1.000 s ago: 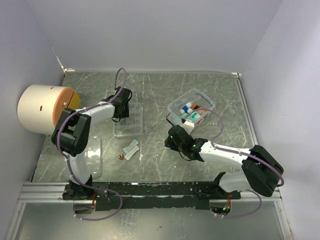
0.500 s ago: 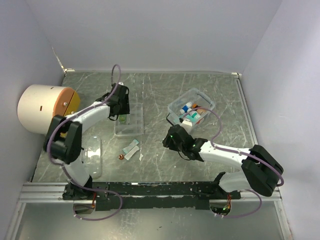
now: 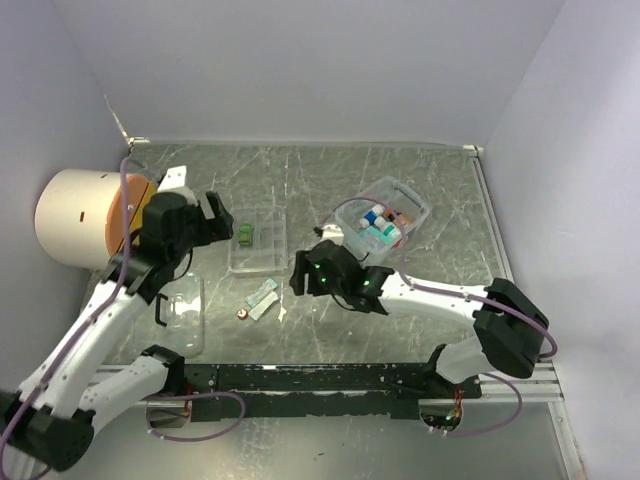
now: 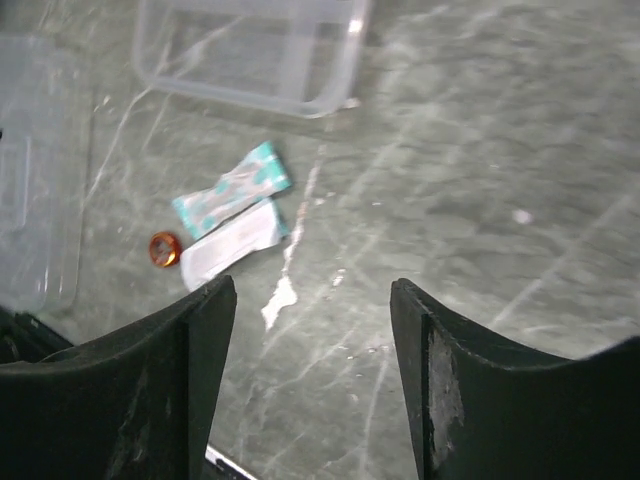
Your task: Organize the medicine kit
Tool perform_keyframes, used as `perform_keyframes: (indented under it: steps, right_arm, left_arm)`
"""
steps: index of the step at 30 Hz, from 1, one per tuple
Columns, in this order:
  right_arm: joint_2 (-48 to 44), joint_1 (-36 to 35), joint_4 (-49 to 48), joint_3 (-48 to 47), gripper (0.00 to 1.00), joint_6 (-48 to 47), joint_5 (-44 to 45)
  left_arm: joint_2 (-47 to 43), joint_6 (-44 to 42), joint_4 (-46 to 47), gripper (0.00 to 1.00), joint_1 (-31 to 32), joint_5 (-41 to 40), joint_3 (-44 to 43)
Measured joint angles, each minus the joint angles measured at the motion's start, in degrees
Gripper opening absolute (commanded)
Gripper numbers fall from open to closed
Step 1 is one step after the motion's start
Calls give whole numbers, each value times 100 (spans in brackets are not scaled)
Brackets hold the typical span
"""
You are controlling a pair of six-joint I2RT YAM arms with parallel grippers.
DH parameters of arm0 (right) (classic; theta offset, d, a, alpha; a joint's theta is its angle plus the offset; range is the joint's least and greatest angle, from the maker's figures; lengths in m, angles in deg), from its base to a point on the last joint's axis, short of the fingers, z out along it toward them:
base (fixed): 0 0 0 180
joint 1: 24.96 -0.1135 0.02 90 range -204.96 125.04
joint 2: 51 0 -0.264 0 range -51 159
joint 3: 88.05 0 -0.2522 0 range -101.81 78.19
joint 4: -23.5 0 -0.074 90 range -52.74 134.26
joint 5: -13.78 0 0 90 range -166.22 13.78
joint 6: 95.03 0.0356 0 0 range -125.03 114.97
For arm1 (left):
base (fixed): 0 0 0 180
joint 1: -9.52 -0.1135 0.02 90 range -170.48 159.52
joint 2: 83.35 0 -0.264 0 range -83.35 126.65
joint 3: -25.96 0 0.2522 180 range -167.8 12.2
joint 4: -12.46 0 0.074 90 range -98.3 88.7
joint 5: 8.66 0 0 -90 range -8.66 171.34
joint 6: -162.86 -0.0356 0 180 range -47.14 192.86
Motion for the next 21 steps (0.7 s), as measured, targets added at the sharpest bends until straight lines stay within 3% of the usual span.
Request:
perform_keyframes:
  steps: [5,10,14,21]
  right_arm:
    - [557,-560,179,-745,68,-382,72]
    - [1211,-1023,334,-1491,50,-621,269]
    - [1832,-1423,424,-2035,45,-706,411]
    - [2975,-1921,697,-3025,42,-758,643]
  left_arm:
    - [-1084,7,-636,100,0,175,293]
    - [-2048,140,-1156,100,0,136,688]
    - [-2824,168,-1292,99,0,120,887]
    - [-3042,334,-1486,97,0,-341,887]
